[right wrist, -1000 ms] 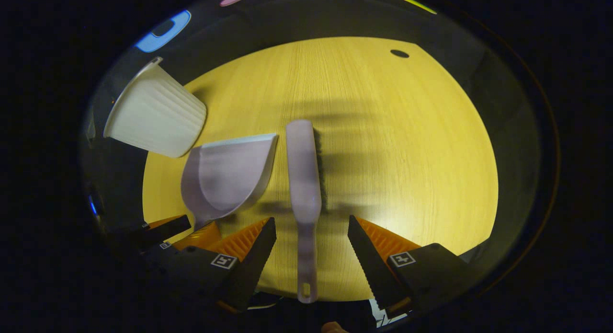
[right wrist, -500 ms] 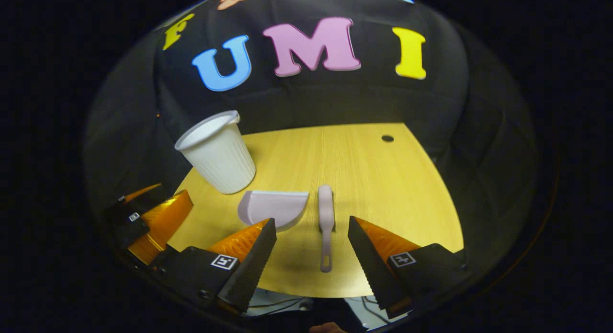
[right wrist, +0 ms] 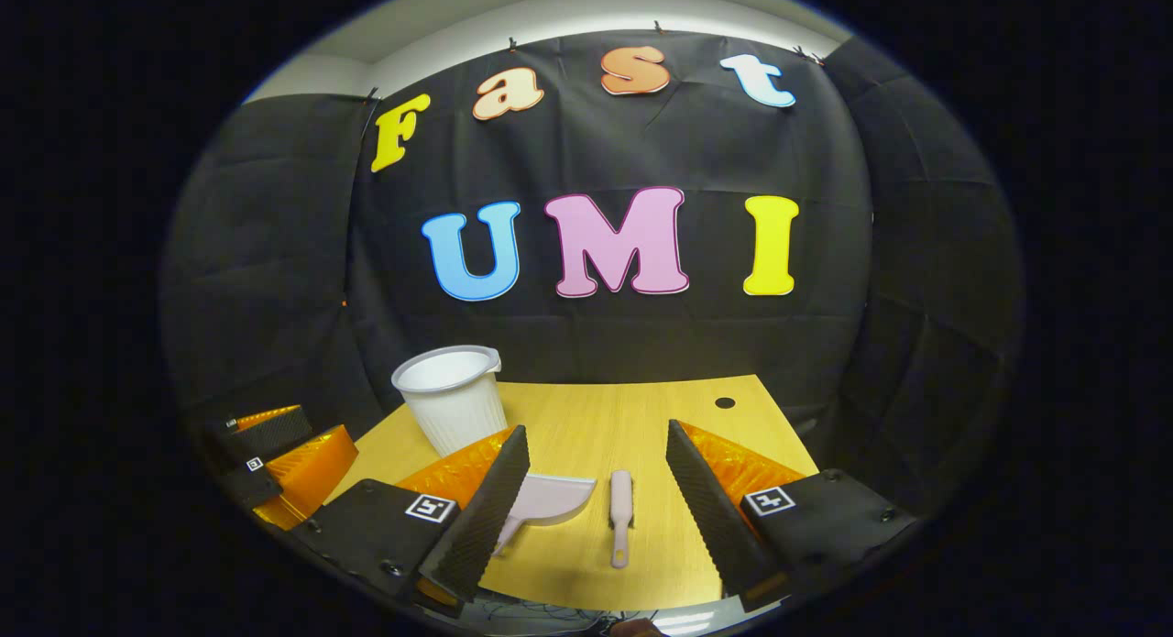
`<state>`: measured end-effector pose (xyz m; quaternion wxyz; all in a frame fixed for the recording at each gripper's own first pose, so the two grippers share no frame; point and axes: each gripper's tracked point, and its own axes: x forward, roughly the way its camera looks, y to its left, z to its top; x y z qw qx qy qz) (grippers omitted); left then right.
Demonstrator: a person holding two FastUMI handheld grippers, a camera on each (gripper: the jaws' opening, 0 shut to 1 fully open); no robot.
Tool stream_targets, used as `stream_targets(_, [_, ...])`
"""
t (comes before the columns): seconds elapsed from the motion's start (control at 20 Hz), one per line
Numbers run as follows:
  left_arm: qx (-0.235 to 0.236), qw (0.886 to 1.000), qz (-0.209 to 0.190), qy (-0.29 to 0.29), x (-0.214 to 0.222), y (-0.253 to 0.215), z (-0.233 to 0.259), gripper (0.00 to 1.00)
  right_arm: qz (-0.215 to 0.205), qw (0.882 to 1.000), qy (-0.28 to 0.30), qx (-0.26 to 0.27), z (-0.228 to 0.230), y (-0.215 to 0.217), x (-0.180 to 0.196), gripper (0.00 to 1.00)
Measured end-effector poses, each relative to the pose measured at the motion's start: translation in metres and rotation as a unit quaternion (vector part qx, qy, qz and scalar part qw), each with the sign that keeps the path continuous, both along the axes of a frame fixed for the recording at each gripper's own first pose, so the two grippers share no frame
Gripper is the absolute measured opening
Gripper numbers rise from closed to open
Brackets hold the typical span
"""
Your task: Pick up the small broom and dustpan from the desktop, sweep the trash into the dustpan with the broom, and then empty the trash into the garbage bin.
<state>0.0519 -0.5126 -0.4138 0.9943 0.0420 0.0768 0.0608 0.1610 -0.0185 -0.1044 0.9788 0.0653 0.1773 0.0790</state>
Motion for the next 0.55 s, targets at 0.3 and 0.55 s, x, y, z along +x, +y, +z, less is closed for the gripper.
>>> stream_targets(0.3, [-0.002,1.000,-0.006,-0.018,-0.038,-0.016,-0.004,0.83,-0.018,0.998,-0.063,-0.004,0.027,-0.010,-0.033,0.98])
stream_targets(0.55, [-0.017,1.000,-0.010,-0.010,-0.045,-0.019,-0.012,0.83,-0.021,0.992,-0.121,-0.019,0.047,-0.007,-0.042,0.87])
